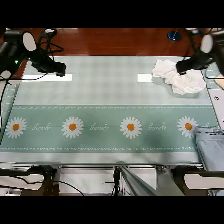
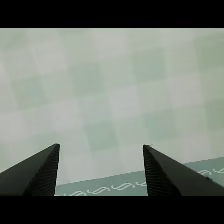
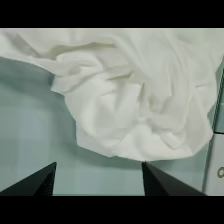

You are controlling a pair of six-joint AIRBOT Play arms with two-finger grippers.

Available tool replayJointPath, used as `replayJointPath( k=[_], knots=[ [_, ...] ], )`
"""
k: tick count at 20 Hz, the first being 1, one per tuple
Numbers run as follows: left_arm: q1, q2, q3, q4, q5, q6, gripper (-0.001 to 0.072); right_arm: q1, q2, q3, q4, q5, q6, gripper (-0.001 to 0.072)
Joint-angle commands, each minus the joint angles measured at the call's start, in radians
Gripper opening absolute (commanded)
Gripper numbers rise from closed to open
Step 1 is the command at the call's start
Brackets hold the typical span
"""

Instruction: Fold the shirts.

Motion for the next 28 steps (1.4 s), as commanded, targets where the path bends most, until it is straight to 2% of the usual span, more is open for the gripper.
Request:
replayJointPath(
  k=[1, 4, 9, 12, 19, 21, 22, 24, 25, 28],
  knots=[
    [0.029, 0.002, 0.002, -0.007, -0.011, -0.026, 0.0631, -0.175, -0.016, 0.001, 0.326, -0.071, -0.074, 0.0614],
    [0.027, 0.002, 0.002, -0.033, -0.011, -0.025, 0.063, -0.261, -0.056, 0.001, 0.496, -0.185, -0.158, 0.0614],
    [0.027, 0.002, 0.002, -0.155, -0.008, -0.013, 0.0629, -0.27, -0.164, 0.001, 0.496, -0.333, -0.151, 0.0607],
    [0.027, 0.003, 0.002, -0.176, -0.009, -0.006, 0.0629, -0.271, -0.235, 0.001, 0.447, -0.346, -0.12, 0.0605],
    [0.021, 0.003, 0.002, -0.19, -0.011, -0.006, 0.0627, -0.27, -0.322, 0.001, 0.36, -0.38, -0.12, 0.0603],
    [0.013, 0.003, 0.002, -0.19, -0.011, -0.006, 0.0626, -0.27, -0.348, 0.001, 0.362, -0.365, -0.11, 0.0575],
    [0.008, 0.003, 0.002, -0.19, -0.011, -0.006, 0.0626, -0.27, -0.361, 0.001, 0.363, -0.348, -0.088, 0.0484],
    [0.0, 0.003, 0.002, -0.19, -0.011, -0.006, 0.0626, -0.27, -0.378, 0.001, 0.367, -0.307, -0.078, 0.0107],
    [-0.002, 0.003, 0.002, -0.19, -0.011, -0.006, 0.0626, -0.27, -0.377, 0.001, 0.369, -0.303, -0.079, 0.0019],
    [-0.002, 0.003, 0.002, -0.19, -0.012, -0.006, 0.0626, -0.27, -0.344, 0.001, 0.39, -0.311, -0.109, 0.0016]
  ],
)
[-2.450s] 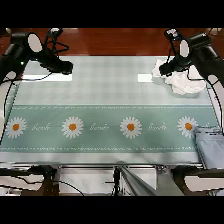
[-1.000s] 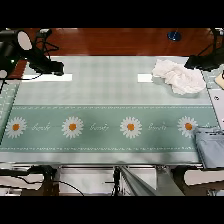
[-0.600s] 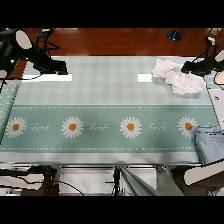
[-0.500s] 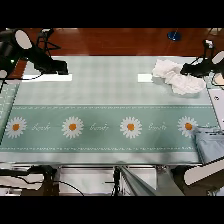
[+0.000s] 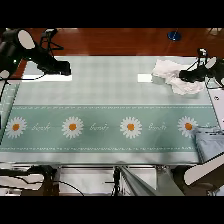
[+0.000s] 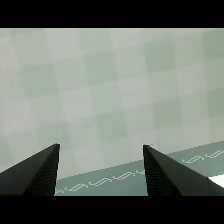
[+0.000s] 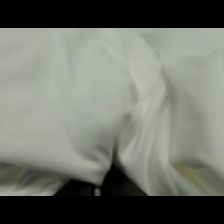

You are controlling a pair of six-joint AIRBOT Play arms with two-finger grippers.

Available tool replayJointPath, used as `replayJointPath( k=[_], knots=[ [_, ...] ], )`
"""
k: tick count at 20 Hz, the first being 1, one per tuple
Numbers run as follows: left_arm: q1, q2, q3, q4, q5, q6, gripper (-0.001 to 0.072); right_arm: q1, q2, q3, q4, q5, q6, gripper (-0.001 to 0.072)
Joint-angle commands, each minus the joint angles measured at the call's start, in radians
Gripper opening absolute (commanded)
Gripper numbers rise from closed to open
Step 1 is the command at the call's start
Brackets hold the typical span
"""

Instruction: Fold the shirts.

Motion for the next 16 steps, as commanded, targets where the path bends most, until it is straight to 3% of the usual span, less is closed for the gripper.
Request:
replayJointPath(
  k=[1, 5, 9, 13, 16],
  knots=[
    [-0.003, 0.003, 0.002, 0.0, -0.001, 0.0, 0.0625, 0.0, 0.04, 0.0, 0.04, 0.024, -0.045, 0.0016],
    [-0.003, 0.036, 0.002, -0.029, -0.001, 0.0, 0.0609, 0.0, 0.253, 0.0, 0.254, 0.024, -0.222, 0.0016],
    [-0.003, 0.116, 0.002, -0.108, 0.0, 0.0, 0.0609, 0.0, 0.52, 0.0, 0.53, 0.039, -0.239, 0.0016],
    [-0.024, 0.217, 0.002, -0.163, 0.0, 0.0, 0.0609, 0.001, 0.705, 0.0, 0.768, 0.172, -0.238, 0.0017],
    [-0.066, 0.29, 0.002, -0.176, -0.002, 0.0, 0.0609, 0.071, 0.77, 0.0, 0.674, 0.306, -0.182, 0.0017]
  ],
)
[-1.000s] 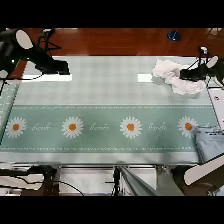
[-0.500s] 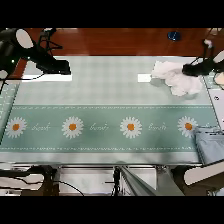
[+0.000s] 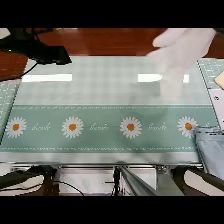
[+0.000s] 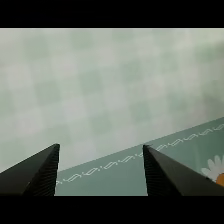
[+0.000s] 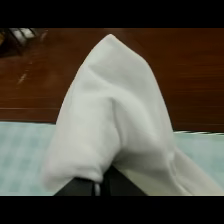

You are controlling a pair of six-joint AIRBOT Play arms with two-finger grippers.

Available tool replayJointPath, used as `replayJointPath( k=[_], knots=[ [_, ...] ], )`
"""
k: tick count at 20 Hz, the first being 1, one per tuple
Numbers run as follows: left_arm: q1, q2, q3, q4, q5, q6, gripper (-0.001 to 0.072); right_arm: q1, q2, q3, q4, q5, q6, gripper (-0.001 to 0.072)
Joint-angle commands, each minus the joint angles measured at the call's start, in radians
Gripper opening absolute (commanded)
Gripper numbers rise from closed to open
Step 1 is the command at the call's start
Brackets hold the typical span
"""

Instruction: Fold the shirts.

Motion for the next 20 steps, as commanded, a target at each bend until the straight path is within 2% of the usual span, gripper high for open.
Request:
replayJointPath(
  k=[1, 3, 5, 7, 10, 15, 20],
  knots=[
    [-0.051, 0.086, 0.001, -0.029, 0.0, 0.0, 0.0609, 0.095, 0.085, 0.0, -0.051, 0.19, 0.077, 0.0017],
    [-0.093, 0.115, 0.001, -0.029, -0.016, 0.0, 0.0609, 0.22, 0.077, 0.0, -0.217, 0.277, 0.126, 0.0017],
    [-0.132, 0.124, 0.0, -0.029, -0.073, 0.0, 0.0609, 0.362, 0.052, 0.0, -0.397, 0.303, 0.167, 0.0017],
    [-0.163, 0.123, -0.001, -0.028, -0.131, 0.0, 0.0609, 0.473, 0.001, 0.0, -0.496, 0.309, 0.193, 0.0017],
    [-0.185, 0.123, -0.002, -0.029, -0.146, 0.0, 0.0609, 0.595, -0.114, 0.0, -0.479, 0.306, 0.196, 0.0018],
    [-0.188, 0.116, -0.006, -0.027, -0.146, 0.0, 0.0609, 0.787, -0.29, 0.0, -0.461, 0.211, 0.157, 0.0017],
    [-0.188, 0.097, -0.098, -0.025, -0.144, 0.005, 0.0609, 0.844, -0.402, 0.0, -0.454, 0.149, 0.186, 0.0018]
  ],
)
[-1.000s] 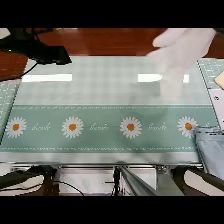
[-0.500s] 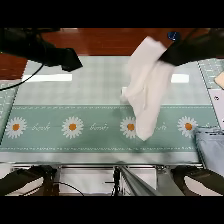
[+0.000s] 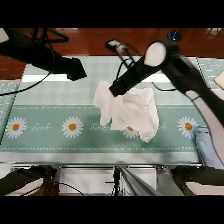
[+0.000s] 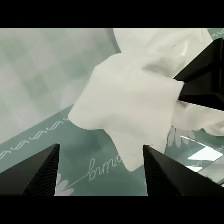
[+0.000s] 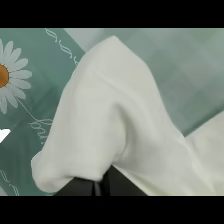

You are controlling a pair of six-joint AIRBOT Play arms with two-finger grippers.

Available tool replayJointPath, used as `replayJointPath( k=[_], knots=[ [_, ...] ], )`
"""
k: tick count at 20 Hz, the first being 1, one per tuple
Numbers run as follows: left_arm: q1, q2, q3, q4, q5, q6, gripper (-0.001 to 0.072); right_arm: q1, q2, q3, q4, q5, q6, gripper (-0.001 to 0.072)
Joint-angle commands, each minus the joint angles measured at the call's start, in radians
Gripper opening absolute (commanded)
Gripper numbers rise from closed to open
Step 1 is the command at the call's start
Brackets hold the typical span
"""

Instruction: Fold the shirts.

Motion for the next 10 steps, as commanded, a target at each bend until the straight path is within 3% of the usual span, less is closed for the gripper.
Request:
replayJointPath(
  k=[1, 3, 4, 5, 6, 8, 10],
  knots=[
    [-0.001, -0.019, -0.08, 0.0, 0.0, 0.02, 0.061, 0.036, -0.089, 0.0, -0.008, -0.035, 0.037, 0.0018],
    [-0.005, -0.033, -0.157, 0.0, 0.032, 0.024, 0.061, 0.036, -0.125, 0.0, -0.002, -0.039, 0.041, 0.0023],
    [-0.008, -0.039, -0.198, 0.0, 0.06, 0.024, 0.061, 0.036, -0.141, 0.0, 0.018, -0.044, 0.04, 0.0194],
    [-0.009, -0.044, -0.235, -0.004, 0.093, 0.024, 0.061, 0.036, -0.152, 0.0, 0.039, -0.045, 0.04, 0.0456],
    [-0.01, -0.05, -0.264, -0.008, 0.121, 0.024, 0.0612, 0.036, -0.157, 0.0, 0.039, -0.044, 0.04, 0.0529],
    [-0.006, -0.064, -0.283, 0.007, 0.137, 0.086, 0.0628, 0.026, -0.135, 0.001, 0.034, 0.002, 0.04, 0.0527],
    [0.025, -0.061, -0.267, 0.12, 0.108, 0.129, 0.0628, 0.002, -0.065, 0.001, -0.033, 0.071, 0.032, 0.0527]
  ],
)
